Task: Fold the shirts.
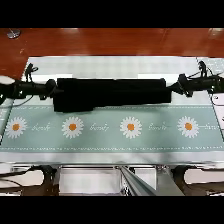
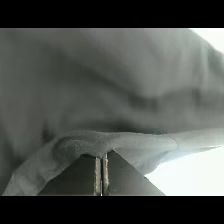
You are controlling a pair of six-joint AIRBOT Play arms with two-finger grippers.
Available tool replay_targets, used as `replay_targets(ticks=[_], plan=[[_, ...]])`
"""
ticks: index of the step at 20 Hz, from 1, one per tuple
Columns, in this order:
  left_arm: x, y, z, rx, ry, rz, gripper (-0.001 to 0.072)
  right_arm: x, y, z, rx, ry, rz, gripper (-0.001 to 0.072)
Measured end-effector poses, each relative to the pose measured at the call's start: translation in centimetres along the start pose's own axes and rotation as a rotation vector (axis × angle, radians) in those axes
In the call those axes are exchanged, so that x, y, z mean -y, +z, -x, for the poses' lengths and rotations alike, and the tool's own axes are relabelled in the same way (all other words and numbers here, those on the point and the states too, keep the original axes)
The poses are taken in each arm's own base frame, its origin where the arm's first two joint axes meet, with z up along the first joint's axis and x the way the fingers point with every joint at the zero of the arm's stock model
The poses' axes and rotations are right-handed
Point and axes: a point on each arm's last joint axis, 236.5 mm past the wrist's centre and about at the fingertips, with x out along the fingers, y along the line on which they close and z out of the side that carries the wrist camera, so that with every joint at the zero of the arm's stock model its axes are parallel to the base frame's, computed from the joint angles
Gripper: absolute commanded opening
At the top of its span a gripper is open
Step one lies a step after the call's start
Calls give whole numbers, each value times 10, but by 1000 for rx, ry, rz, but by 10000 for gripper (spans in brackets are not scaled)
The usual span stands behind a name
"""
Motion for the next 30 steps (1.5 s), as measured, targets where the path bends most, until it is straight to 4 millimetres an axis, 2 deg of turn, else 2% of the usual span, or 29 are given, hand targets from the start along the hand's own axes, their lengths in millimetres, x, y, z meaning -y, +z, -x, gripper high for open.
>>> replay_targets(ticks=[4, 6, 7, 8, 9, 12, 13, 15, 16, 18, 20, 23, 25, 28, 29, 30], plan=[[9, 50, -16, 12, -23, -2, 20, -4, 36, -19, 10, 14, -14, 27], [10, 66, -24, 11, -31, 0, 19, -5, 46, -29, 4, 20, -13, 27], [10, 69, -28, 2, -35, 0, 54, -4, 49, -35, -3, 20, -15, 68], [9, 72, -32, -1, -37, -2, 455, -4, 51, -41, -10, 21, -17, 425], [7, 72, -37, -13, -37, 6, 701, -5, 53, -46, -15, 23, -19, 626], [3, 70, -35, -63, -36, -2, 703, -8, 61, -48, -18, 42, -19, 625], [-3, 68, -26, -90, -20, 0, 703, -6, 66, -42, -11, 45, -20, 624], [-29, 68, -2, -117, 55, 36, 702, 2, 75, -21, 3, 51, -30, 622], [-41, 65, 13, -134, 94, 49, 703, 9, 77, -12, 2, 42, -34, 622], [-62, 66, 44, -99, 169, 76, 702, 36, 71, 3, -30, -20, -56, 621], [-69, 63, 70, -18, 219, 87, 703, 59, 58, 5, -75, -85, -87, 621], [-51, 58, 93, 171, 228, 37, 703, 74, 42, -7, -134, -121, -110, 621], [-25, 46, 98, 255, 197, -13, 703, 69, 35, -21, -159, -114, -106, 621], [10, 25, 95, 291, 161, -94, 703, 56, 29, -41, -179, -90, -102, 615], [20, 17, 90, 281, 147, -117, 702, 51, 25, -48, -193, -85, -98, 525], [32, 10, 84, 269, 131, -143, 703, 49, 19, -54, -210, -89, -89, 358]])
